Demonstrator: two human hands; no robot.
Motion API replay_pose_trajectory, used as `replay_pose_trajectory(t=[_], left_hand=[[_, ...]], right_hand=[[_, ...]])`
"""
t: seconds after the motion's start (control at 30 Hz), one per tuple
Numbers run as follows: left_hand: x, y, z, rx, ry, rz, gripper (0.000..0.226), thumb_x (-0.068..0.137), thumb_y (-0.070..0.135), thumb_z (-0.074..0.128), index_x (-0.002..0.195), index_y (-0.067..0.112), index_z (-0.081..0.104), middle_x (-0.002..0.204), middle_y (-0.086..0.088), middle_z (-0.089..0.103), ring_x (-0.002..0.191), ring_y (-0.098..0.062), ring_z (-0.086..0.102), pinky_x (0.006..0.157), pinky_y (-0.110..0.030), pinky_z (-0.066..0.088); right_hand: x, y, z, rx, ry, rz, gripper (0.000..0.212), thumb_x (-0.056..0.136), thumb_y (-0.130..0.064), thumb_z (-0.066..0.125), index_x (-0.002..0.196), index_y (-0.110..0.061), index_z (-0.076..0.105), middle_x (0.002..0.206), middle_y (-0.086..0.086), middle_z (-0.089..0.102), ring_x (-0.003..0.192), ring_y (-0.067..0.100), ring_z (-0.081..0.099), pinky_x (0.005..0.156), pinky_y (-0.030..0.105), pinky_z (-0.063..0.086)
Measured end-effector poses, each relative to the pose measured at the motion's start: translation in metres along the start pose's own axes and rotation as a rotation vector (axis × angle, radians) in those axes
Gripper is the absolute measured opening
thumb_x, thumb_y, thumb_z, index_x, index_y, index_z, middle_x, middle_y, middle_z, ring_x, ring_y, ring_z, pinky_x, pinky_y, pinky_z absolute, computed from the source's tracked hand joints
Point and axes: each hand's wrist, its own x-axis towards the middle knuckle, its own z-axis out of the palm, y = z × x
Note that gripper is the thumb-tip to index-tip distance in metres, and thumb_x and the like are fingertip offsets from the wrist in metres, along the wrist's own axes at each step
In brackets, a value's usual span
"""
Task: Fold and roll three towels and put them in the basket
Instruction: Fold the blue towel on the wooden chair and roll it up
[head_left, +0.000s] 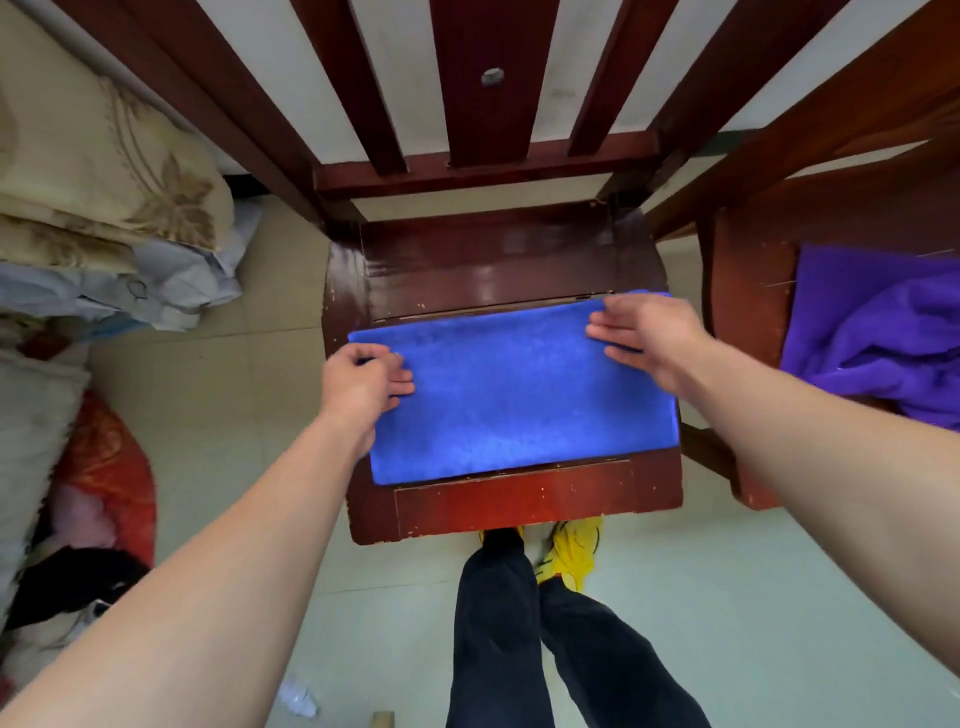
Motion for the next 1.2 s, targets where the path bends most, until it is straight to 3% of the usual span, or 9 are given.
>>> replay_pose_trajectory(t=[0.13,0.23,0.4,0.5,0.67,0.8,0.97,1.07,1.2], left_hand=[[0.002,-0.024,-0.023,0.110,0.168,0.050,0.019,0.082,0.007,0.067,0.078,0.018,0.052,0.077,-0.009,0.060,0.056,-0.020,0.053,0.054,-0.028,0.050],[-0.017,-0.058,-0.028,0.194,0.270,-0.089,0.031,0.071,0.024,0.080,0.069,0.020,0.050,0.071,-0.006,0.059,0.062,-0.023,0.052,0.065,-0.041,0.051],[-0.051,-0.111,-0.020,0.106,0.185,-0.242,0.034,0.076,0.020,0.078,0.062,0.017,0.048,0.059,-0.003,0.051,0.057,-0.022,0.047,0.057,-0.031,0.042],[-0.055,-0.122,-0.020,0.028,0.185,-0.262,0.021,0.086,0.014,0.069,0.071,0.011,0.054,0.070,-0.009,0.060,0.061,-0.023,0.058,0.055,-0.029,0.048],[-0.049,-0.123,-0.032,0.160,0.197,-0.235,0.023,0.080,0.009,0.074,0.068,0.011,0.055,0.067,-0.011,0.062,0.057,-0.023,0.060,0.057,-0.031,0.055],[-0.061,-0.099,-0.024,0.678,0.318,0.152,0.012,0.078,0.012,0.068,0.088,0.016,0.061,0.096,-0.006,0.060,0.092,-0.029,0.059,0.071,-0.033,0.045],[-0.064,-0.063,0.022,1.118,-0.002,0.863,0.053,0.080,0.023,0.070,0.130,0.015,0.054,0.142,-0.013,0.042,0.129,-0.034,0.039,0.096,-0.043,0.040],[-0.050,-0.048,0.050,1.388,-0.150,0.905,0.092,0.078,0.047,0.071,0.151,0.021,0.021,0.161,-0.012,0.005,0.148,-0.032,0.005,0.115,-0.044,0.018],[-0.034,-0.048,0.069,1.541,-0.156,0.899,0.129,0.062,0.070,0.071,0.153,0.018,-0.003,0.160,-0.013,-0.014,0.147,-0.037,-0.012,0.118,-0.055,0.007]], right_hand=[[0.007,0.006,-0.039,-0.077,0.367,-0.163,0.018,0.081,-0.012,0.063,0.098,-0.014,0.069,0.090,0.006,0.071,0.076,0.017,0.067,0.068,0.029,0.053],[-0.009,0.036,-0.050,-0.310,0.550,-0.175,0.018,0.078,-0.023,0.068,0.095,-0.017,0.069,0.089,0.000,0.068,0.084,0.019,0.062,0.080,0.029,0.049],[-0.040,0.106,-0.053,-0.472,0.432,0.013,0.027,0.076,-0.040,0.076,0.084,-0.019,0.062,0.090,0.003,0.066,0.087,0.028,0.062,0.080,0.034,0.048],[-0.038,0.123,-0.058,-0.476,0.436,-0.006,0.028,0.077,-0.034,0.076,0.069,-0.014,0.059,0.071,0.001,0.064,0.073,0.027,0.061,0.066,0.031,0.045],[-0.028,0.118,-0.070,-0.495,0.424,0.046,0.027,0.073,-0.027,0.080,0.064,-0.014,0.059,0.073,0.004,0.067,0.069,0.025,0.060,0.074,0.036,0.053],[-0.028,0.106,-0.068,-0.550,0.463,-0.109,0.021,0.074,-0.027,0.078,0.083,-0.019,0.060,0.090,0.004,0.069,0.087,0.027,0.065,0.084,0.037,0.053],[-0.023,0.073,-0.040,-0.646,0.405,-0.275,0.047,0.076,-0.042,0.077,0.109,-0.014,0.061,0.099,0.001,0.064,0.094,0.025,0.061,0.073,0.030,0.043],[-0.013,0.069,-0.030,-0.675,0.361,-0.174,0.047,0.070,-0.043,0.079,0.103,-0.013,0.064,0.099,0.004,0.065,0.083,0.027,0.059,0.065,0.031,0.042],[-0.006,0.069,-0.028,-0.413,0.247,-0.135,0.021,0.068,-0.024,0.080,0.084,-0.015,0.070,0.088,0.001,0.072,0.076,0.021,0.067,0.069,0.034,0.056]])
